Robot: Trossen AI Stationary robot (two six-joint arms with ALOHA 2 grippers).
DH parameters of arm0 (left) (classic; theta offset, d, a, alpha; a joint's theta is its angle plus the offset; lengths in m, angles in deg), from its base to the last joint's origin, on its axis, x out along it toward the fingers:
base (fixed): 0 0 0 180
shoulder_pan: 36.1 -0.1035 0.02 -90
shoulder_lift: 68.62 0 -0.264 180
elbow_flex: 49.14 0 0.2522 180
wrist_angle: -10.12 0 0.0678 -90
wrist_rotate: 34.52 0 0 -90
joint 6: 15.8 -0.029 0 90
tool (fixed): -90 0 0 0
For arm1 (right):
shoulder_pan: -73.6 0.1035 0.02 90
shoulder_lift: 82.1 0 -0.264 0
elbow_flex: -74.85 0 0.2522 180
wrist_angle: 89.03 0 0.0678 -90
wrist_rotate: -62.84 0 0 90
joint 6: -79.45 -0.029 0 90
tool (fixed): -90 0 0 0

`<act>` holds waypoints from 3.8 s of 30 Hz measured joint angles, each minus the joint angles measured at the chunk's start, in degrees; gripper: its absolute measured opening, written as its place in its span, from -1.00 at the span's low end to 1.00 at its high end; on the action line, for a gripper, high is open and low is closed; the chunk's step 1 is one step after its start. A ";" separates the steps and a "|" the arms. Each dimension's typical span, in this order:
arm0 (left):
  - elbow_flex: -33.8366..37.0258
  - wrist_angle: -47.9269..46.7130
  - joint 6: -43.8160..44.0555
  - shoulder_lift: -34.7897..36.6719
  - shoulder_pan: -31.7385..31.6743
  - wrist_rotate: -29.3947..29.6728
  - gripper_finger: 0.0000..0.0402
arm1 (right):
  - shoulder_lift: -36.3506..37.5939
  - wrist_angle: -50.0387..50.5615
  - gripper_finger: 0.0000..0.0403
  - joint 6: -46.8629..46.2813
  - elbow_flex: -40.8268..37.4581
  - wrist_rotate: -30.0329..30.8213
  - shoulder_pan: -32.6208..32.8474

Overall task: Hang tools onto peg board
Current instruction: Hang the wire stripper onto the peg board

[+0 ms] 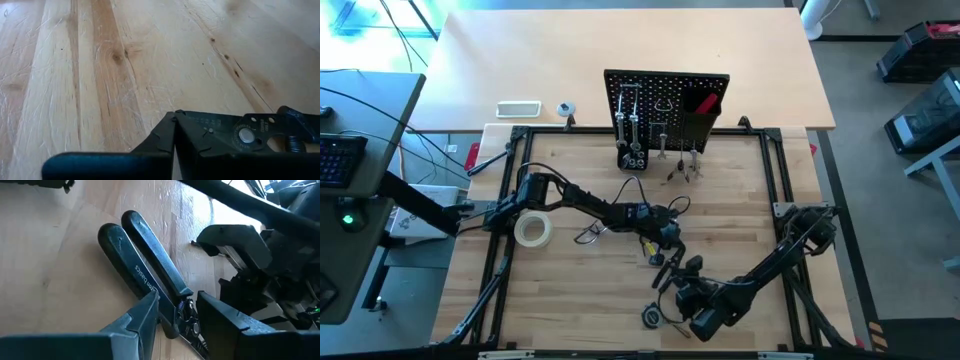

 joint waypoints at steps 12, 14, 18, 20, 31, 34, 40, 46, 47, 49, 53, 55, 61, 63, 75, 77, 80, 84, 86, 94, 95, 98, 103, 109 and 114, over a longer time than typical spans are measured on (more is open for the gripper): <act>0.33 -2.60 -0.49 3.85 0.21 -0.30 -1.00 | 0.66 0.02 -0.34 -2.90 -0.11 -2.57 1.33; 0.33 -3.80 -1.94 5.00 0.35 -0.24 -1.00 | 0.78 0.04 -0.34 -2.85 -0.11 -3.54 1.33; 0.18 -5.13 -3.39 5.36 0.35 -0.25 -1.00 | 0.84 -0.33 -0.34 -2.46 -0.11 -4.03 1.33; 0.19 -5.33 -3.48 4.54 0.35 -0.24 -1.00 | 0.85 -0.91 -0.34 -2.39 -0.11 -4.99 1.26; -0.22 -4.63 -3.50 1.36 0.50 -0.63 -1.00 | 2.09 -6.95 -0.34 6.25 -0.11 -14.28 -0.87; -0.20 -4.65 -3.51 1.32 0.55 -0.50 -1.00 | 2.82 -6.91 -0.34 9.50 -0.09 -14.91 -1.87; -0.15 -4.66 -3.47 1.27 0.61 -0.35 -1.00 | 4.26 -6.03 -0.34 14.22 -0.11 -16.89 -4.26; -0.09 -4.56 -3.49 1.27 0.61 -0.31 -1.00 | 6.25 -4.51 -0.34 16.57 0.37 -24.08 -7.35; -0.09 -4.46 -3.48 1.27 0.63 -0.31 -1.00 | 6.25 -3.99 -0.34 17.27 0.73 -26.41 -8.13; -0.07 -4.42 -3.50 1.27 0.65 -0.26 -1.00 | 6.32 -3.74 -0.34 18.80 1.31 -30.75 -9.83; -0.04 -4.42 -3.41 1.27 0.66 -0.29 -1.00 | 6.38 -3.21 -0.34 22.54 2.45 -34.47 -12.43; -0.04 -4.42 -3.32 1.27 0.66 -0.33 -1.00 | 6.38 -2.82 -0.34 24.61 2.78 -37.25 -13.58; -0.02 -4.42 -3.02 1.27 0.66 -0.33 -1.00 | 6.05 -2.59 -0.34 26.13 2.95 -44.17 -16.24; -0.02 -4.42 -3.02 1.27 0.66 -0.25 -1.00 | 5.75 -2.78 -0.35 26.27 2.99 -44.39 -16.53; 0.02 -3.52 -2.79 1.27 0.61 -1.37 -1.00 | 4.72 -3.70 -0.97 23.70 3.21 -42.81 -15.72; 0.07 -3.41 -2.67 1.41 0.57 -1.31 -1.00 | 4.80 -3.57 -0.98 22.83 3.23 -42.16 -15.40; 0.07 -3.77 -2.67 2.04 0.33 -1.08 -1.00 | 4.90 -3.07 -1.00 22.06 3.31 -40.70 -14.56; 0.20 -5.57 -2.93 3.56 0.17 -1.08 -1.00 | 4.90 -0.34 -1.00 21.32 4.55 -40.28 -13.86; 0.22 -6.31 -3.74 4.13 0.15 -0.97 -1.00 | 4.90 0.21 -1.00 21.56 4.85 -40.18 -13.68; 0.15 -7.96 -4.15 4.61 0.02 -0.96 -1.00 | 4.90 0.58 -1.00 21.73 4.94 -39.41 -13.64; 0.15 -7.96 -4.15 4.61 0.02 -0.97 -1.00 | 4.98 0.67 -1.00 21.73 4.94 -39.41 -13.64; 0.13 -7.91 -5.06 4.63 0.22 -2.03 -1.00 | 5.11 0.98 -1.00 21.73 4.95 -40.03 -13.65; 0.13 -7.65 -5.97 4.68 0.54 -2.51 -1.00 | 5.66 1.68 -0.94 21.88 4.98 -42.17 -13.84; 0.11 -7.49 -6.02 4.45 0.55 -2.83 -1.00 | 7.25 2.81 -0.61 23.19 4.94 -45.90 -13.97; 0.04 -6.54 -7.02 3.90 0.55 -3.08 -1.00 | 7.48 4.58 -0.41 23.36 4.94 -48.37 -14.65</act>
